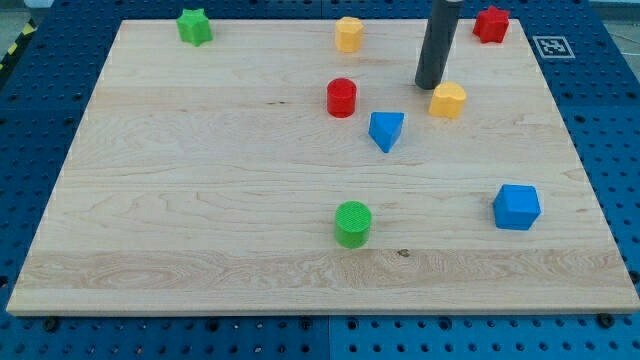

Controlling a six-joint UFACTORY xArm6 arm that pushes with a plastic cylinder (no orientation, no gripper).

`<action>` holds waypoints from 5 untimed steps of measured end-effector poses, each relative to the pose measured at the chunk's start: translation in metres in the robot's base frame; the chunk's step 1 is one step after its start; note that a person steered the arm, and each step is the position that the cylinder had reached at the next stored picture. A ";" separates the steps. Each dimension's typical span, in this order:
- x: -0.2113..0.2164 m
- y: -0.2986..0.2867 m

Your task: Keep the arm in between the red circle and the yellow heart

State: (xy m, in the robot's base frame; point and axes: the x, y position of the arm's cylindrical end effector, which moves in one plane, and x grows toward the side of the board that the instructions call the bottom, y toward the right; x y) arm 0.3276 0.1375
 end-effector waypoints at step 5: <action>0.039 -0.037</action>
